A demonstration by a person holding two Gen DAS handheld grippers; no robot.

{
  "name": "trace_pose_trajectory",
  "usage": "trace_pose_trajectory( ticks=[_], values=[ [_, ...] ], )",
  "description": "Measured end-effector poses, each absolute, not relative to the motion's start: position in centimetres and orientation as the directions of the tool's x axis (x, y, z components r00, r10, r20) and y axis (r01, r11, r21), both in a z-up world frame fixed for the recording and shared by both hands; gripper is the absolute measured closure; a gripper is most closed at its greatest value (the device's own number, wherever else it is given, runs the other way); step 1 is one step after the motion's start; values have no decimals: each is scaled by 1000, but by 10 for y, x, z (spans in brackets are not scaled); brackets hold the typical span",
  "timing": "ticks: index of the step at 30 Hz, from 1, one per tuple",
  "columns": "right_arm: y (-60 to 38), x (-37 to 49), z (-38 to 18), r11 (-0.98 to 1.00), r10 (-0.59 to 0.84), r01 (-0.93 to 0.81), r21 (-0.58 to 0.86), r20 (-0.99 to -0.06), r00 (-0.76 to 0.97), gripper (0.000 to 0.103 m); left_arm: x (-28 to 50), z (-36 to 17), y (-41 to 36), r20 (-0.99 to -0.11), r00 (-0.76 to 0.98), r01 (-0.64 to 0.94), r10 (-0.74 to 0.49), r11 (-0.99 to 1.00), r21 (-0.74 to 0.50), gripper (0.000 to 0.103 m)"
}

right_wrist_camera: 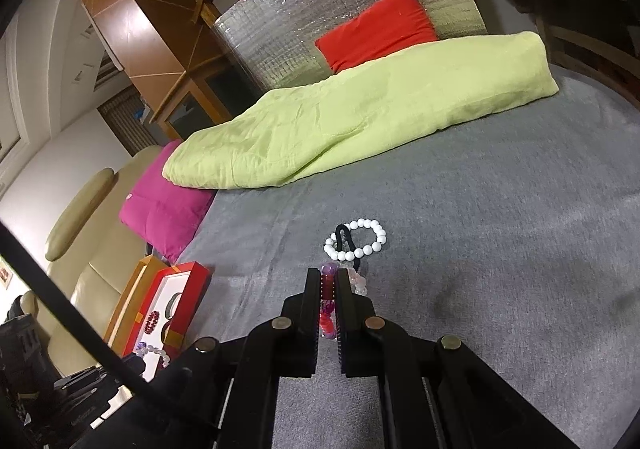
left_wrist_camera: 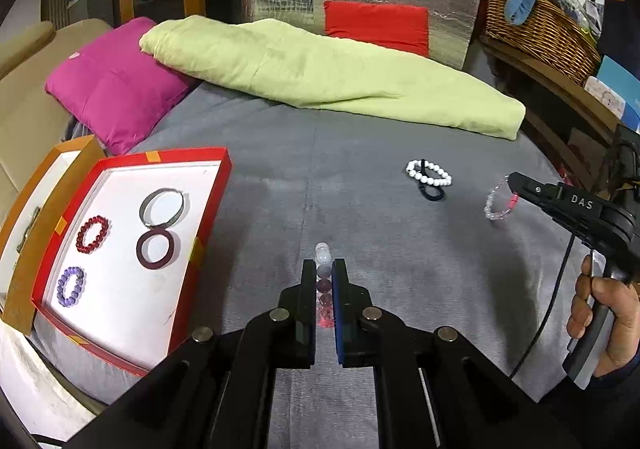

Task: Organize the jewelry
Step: 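Carry the pink bracelet with the left tool while the right tool carries its pink bracelet to the tray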

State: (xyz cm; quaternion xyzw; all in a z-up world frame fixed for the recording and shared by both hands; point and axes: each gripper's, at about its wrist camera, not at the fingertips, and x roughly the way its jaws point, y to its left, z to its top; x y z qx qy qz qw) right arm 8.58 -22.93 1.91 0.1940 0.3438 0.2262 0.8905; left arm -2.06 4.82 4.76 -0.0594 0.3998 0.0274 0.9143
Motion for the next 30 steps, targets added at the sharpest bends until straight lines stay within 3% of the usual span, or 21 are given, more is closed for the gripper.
trace_pose_trajectory(
  ticks=[30],
  values=[
    [-214, 80, 18, 834, 537, -314, 453, -538, 649, 96, -57, 71, 108, -705, 703, -223, 97, 971, -89, 96]
  ],
)
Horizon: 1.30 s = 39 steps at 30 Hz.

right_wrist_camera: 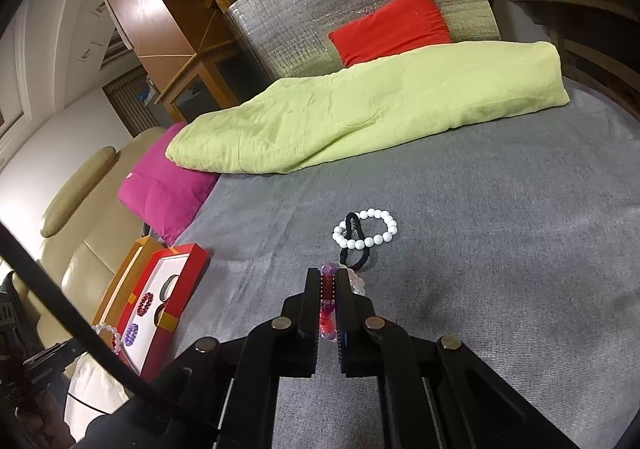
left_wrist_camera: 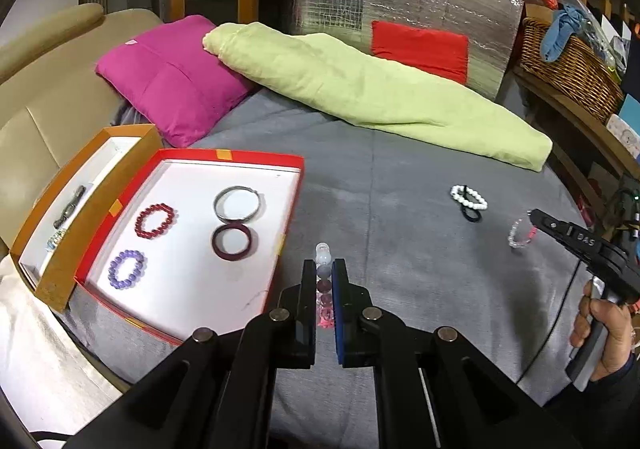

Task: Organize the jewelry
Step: 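Carry the pink bracelet with the left tool while the right tool carries its pink bracelet to the tray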

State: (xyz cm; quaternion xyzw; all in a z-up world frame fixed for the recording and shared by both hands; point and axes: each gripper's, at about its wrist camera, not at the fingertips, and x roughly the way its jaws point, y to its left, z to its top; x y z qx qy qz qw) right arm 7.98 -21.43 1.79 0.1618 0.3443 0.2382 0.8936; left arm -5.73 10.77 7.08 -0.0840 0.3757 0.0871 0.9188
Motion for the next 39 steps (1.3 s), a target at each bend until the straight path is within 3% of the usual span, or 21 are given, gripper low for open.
trace_pose_trajectory(
  ticks=[10, 16, 27, 39],
  values=[
    [-168, 55, 12, 850, 527, -383, 362, -594, 608, 96, -46, 54, 163, -688, 708, -299, 159, 950, -89, 96],
    [-132, 46, 20, 819, 572, -432, 377, -589, 571, 96, -35, 30, 189, -706, 681, -349, 196, 934, -77, 96],
    [-29, 30, 56, 694, 710, -583, 424, -539, 454, 96, -45, 15, 226, -701, 697, -394, 151, 897, -199, 96],
    [66, 51, 57, 627, 751, -640, 445, -563, 344, 96, -40, 0, 244, -721, 672, -456, 171, 863, -220, 96]
  ],
)
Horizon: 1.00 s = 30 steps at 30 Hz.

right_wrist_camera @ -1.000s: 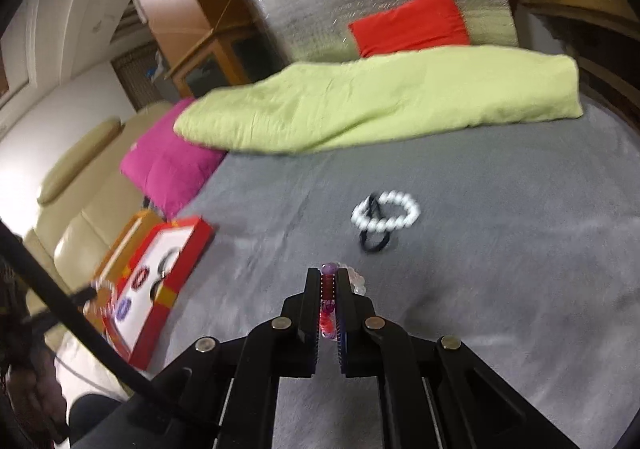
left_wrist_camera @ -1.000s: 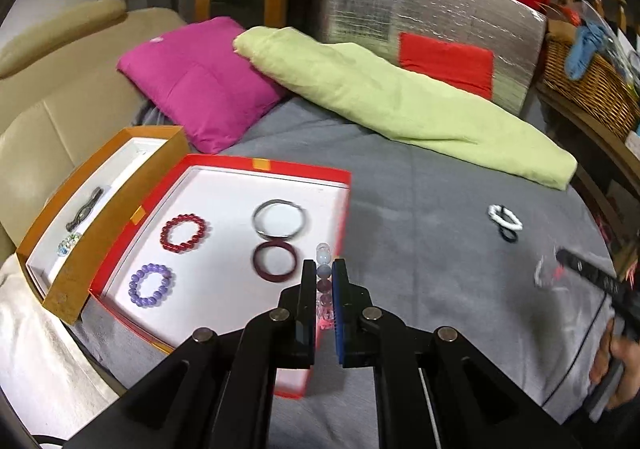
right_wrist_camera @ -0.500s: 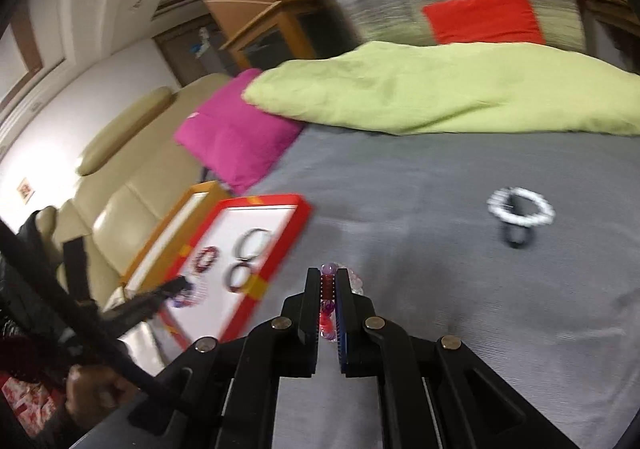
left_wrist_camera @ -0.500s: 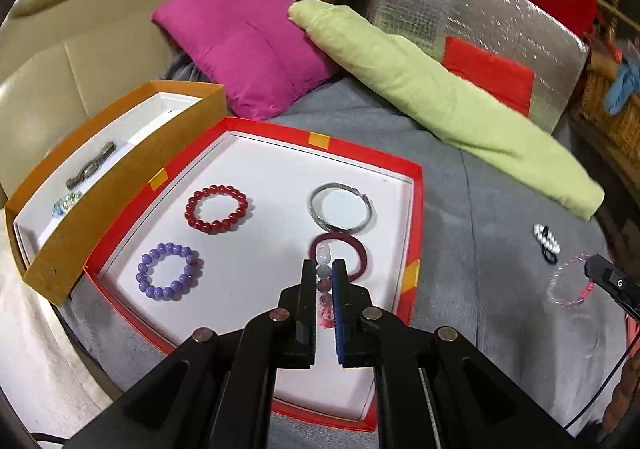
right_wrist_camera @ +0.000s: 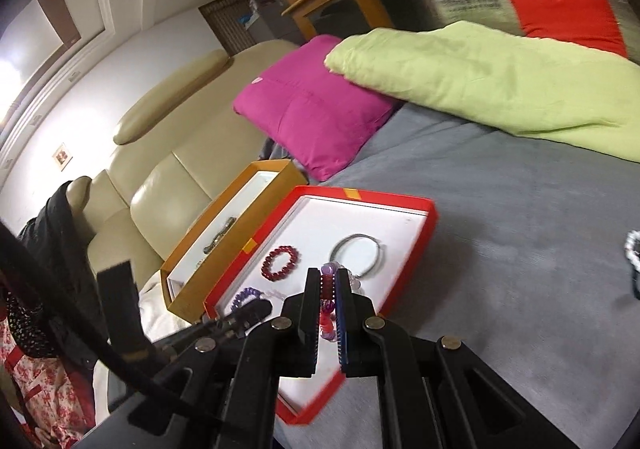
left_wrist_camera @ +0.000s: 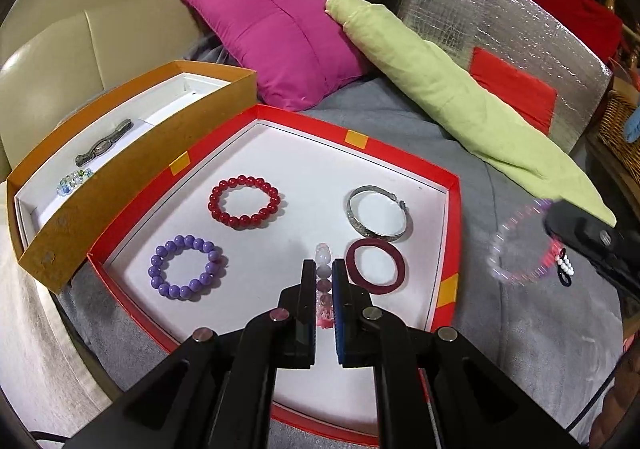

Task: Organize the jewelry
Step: 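Carry the pink bracelet with the left tool while the right tool carries its pink bracelet to the tray, then lower and open the left tool in the tray while the right tool releases its bracelet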

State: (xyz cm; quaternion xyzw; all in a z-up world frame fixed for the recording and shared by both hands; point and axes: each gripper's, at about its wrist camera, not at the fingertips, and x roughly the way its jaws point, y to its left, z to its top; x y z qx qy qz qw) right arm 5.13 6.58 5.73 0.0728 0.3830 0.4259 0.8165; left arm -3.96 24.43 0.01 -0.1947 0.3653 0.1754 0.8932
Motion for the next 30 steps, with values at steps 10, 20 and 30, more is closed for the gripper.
trace_pose_trajectory(
  ticks=[10, 20, 30],
  values=[
    [112, 85, 38, 631, 731, -635, 445, -615, 296, 96, -31, -14, 250, -760, 633, -464, 148, 858, -220, 95],
    [138, 115, 17, 642, 726, -585, 496, -639, 255, 96, -32, -24, 263, -780, 614, -484, 120, 838, -252, 95],
    [189, 134, 21, 629, 727, -605, 488, -645, 236, 96, -29, -27, 265, -782, 615, -484, 103, 832, -271, 95]
  ],
)
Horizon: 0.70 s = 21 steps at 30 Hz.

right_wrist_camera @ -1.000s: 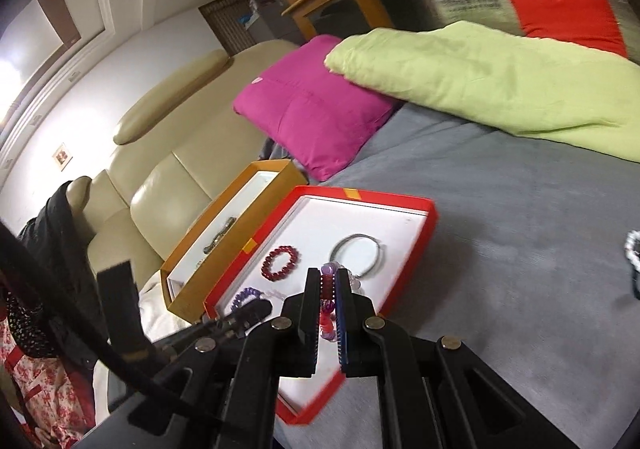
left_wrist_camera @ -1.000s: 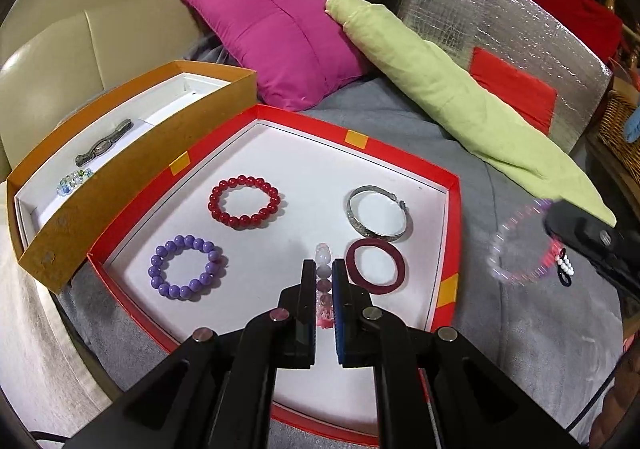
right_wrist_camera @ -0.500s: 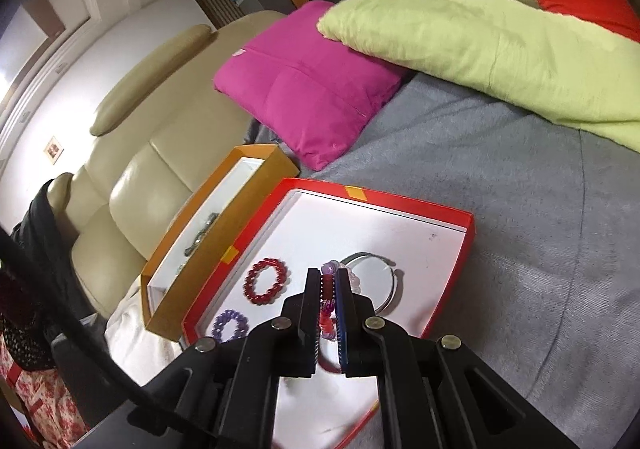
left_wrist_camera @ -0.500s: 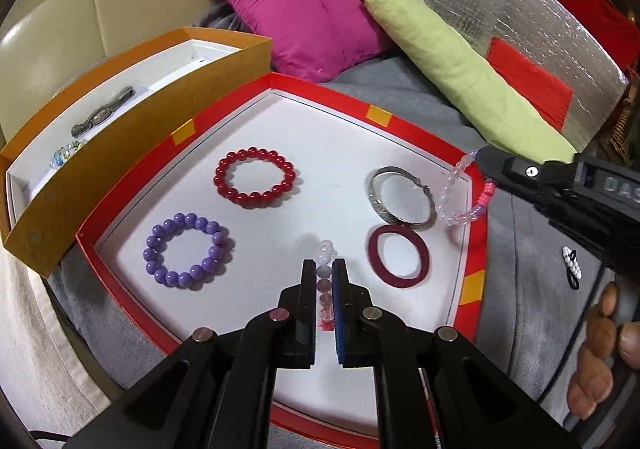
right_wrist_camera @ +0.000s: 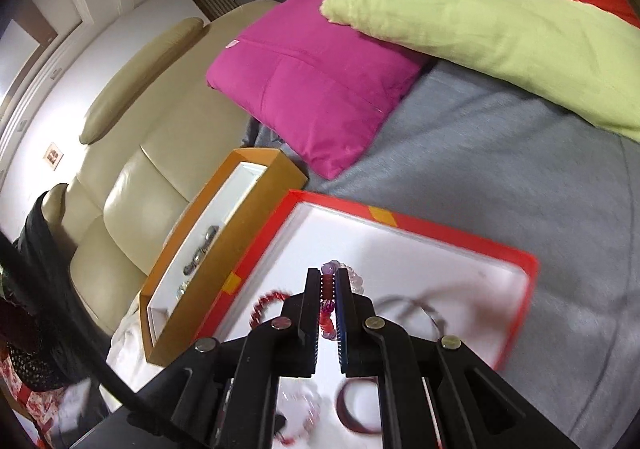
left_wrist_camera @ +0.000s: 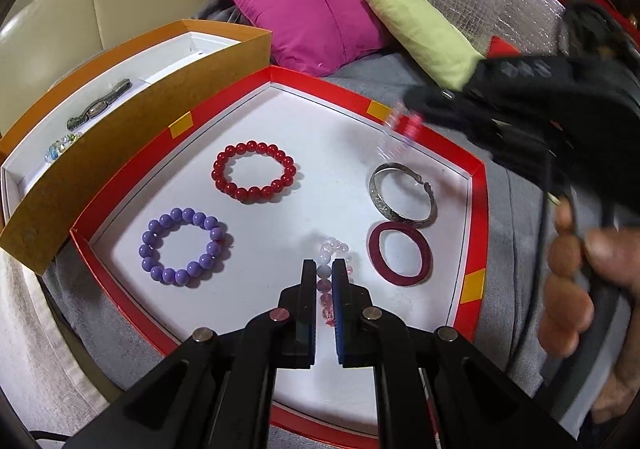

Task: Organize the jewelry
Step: 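Lower and open the left tool in the tray while the right tool releases its bracelet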

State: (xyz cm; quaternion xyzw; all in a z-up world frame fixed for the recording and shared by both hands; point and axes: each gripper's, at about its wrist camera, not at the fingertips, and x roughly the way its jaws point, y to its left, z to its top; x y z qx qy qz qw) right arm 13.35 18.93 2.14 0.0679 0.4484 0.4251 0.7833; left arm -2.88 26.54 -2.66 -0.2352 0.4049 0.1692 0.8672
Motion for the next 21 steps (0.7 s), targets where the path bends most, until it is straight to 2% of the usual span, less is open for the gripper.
trace_pose_trajectory(
  ticks=[11, 14, 20, 21],
  values=[
    [202, 161, -7, 690, 653, -578, 435, -719, 239, 96, -24, -29, 265, -790, 605, -478, 96, 838, -265, 95],
    [201, 162, -9, 704, 634, -577, 415, -733, 247, 92, -24, -29, 264, -792, 603, -481, 100, 837, -260, 96],
    [194, 161, -3, 726, 611, -566, 390, -744, 271, 92, -26, -29, 267, -792, 599, -500, 120, 828, -252, 95],
    [191, 160, -2, 728, 607, -567, 385, -746, 273, 88, -26, -29, 268, -792, 598, -504, 123, 826, -252, 95]
  ],
)
